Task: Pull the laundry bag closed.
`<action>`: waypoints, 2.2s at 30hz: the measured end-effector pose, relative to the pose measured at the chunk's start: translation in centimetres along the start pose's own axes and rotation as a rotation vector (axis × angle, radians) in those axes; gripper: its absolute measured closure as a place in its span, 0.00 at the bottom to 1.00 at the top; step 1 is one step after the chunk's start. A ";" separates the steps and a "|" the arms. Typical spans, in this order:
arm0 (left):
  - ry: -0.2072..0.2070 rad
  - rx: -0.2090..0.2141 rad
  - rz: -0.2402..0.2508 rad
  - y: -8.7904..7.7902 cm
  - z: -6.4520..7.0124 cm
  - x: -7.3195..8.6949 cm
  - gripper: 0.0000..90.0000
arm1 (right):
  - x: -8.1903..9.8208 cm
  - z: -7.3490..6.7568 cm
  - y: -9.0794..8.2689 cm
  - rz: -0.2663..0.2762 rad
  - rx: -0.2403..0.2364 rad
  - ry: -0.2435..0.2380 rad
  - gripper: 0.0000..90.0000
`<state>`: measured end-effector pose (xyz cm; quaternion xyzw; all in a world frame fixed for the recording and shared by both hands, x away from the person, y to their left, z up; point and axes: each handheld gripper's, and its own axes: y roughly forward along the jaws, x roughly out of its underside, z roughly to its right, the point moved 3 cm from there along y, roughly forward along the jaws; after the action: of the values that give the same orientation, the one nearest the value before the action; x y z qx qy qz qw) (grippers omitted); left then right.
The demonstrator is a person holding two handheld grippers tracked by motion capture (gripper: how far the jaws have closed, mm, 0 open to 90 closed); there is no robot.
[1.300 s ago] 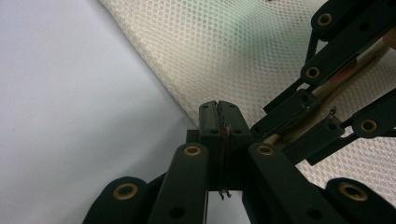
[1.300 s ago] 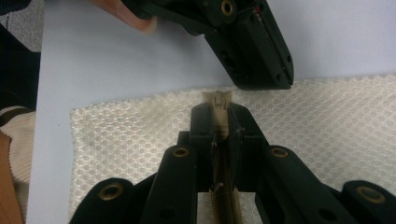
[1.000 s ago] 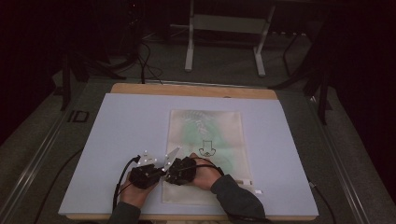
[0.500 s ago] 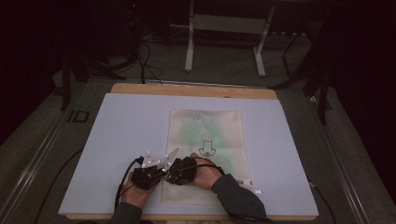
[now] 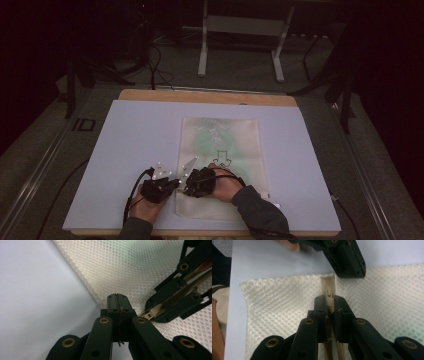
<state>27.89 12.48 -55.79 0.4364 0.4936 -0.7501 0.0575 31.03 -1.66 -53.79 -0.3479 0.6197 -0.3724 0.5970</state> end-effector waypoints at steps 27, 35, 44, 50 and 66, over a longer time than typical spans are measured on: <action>-0.040 0.097 0.021 -1.1 1.0 0.4 0.98 | 0.1 -0.2 0.0 -0.017 0.014 -0.016 0.91; -0.034 0.068 -0.013 -0.7 1.2 0.6 0.99 | -0.4 -0.1 0.1 -0.040 0.004 -0.018 0.90; -0.044 0.073 -0.018 -0.6 1.1 0.6 0.99 | -0.9 -0.1 0.1 -0.089 -0.007 -0.021 0.91; -0.031 0.072 -0.024 -0.6 1.1 0.6 0.99 | -0.9 -0.3 0.1 -0.104 0.011 -0.061 0.91; -0.035 0.072 -0.022 -0.5 1.1 0.6 0.99 | -0.6 -0.5 -0.1 -0.105 0.018 -0.069 0.92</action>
<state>26.57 12.08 -55.72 0.4198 0.4699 -0.7754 0.0420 30.50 -1.15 -53.38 -0.3870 0.5761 -0.3965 0.6010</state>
